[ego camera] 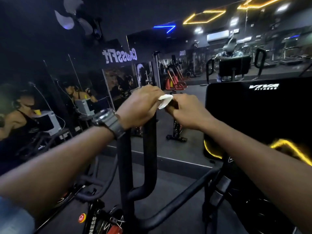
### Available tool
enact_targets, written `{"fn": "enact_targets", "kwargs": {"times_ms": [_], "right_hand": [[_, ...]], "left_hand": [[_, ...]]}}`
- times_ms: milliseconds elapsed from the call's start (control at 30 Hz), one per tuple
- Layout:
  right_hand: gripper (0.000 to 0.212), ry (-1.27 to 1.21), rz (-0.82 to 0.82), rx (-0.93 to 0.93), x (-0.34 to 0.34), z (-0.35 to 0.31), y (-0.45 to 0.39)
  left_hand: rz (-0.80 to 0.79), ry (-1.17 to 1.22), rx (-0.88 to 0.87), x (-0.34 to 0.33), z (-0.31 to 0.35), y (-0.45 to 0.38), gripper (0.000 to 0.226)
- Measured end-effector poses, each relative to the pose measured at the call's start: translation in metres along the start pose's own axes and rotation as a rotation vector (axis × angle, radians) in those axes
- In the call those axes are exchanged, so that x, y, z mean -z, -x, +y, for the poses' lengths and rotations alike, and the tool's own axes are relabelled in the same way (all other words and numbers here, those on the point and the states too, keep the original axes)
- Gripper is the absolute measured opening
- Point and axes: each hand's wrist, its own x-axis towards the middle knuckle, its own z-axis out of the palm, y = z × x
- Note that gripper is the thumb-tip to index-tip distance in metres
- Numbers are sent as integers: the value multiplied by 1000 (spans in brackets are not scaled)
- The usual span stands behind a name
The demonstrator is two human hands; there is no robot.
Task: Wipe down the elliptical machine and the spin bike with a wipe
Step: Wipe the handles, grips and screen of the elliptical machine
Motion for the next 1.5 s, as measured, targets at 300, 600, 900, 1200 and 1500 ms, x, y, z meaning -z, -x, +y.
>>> {"fn": "enact_targets", "kwargs": {"times_ms": [300, 600, 900, 1200, 1500], "right_hand": [[17, -382, 192, -82, -17, -27, -4], [8, -845, 132, -301, -26, -26, -12], [14, -808, 181, -323, -32, -32, -6], [16, -864, 203, -414, -41, -28, -5], [26, -787, 225, -471, -35, -43, 6]], "left_hand": [[399, 84, 306, -17, -9, 40, 30], [113, 482, 505, -12, -29, 26, 32], [306, 595, 682, -30, -27, 49, 41], [431, -2, 178, -86, 16, 98, 49], [480, 13, 182, -81, 39, 67, 51]]}}
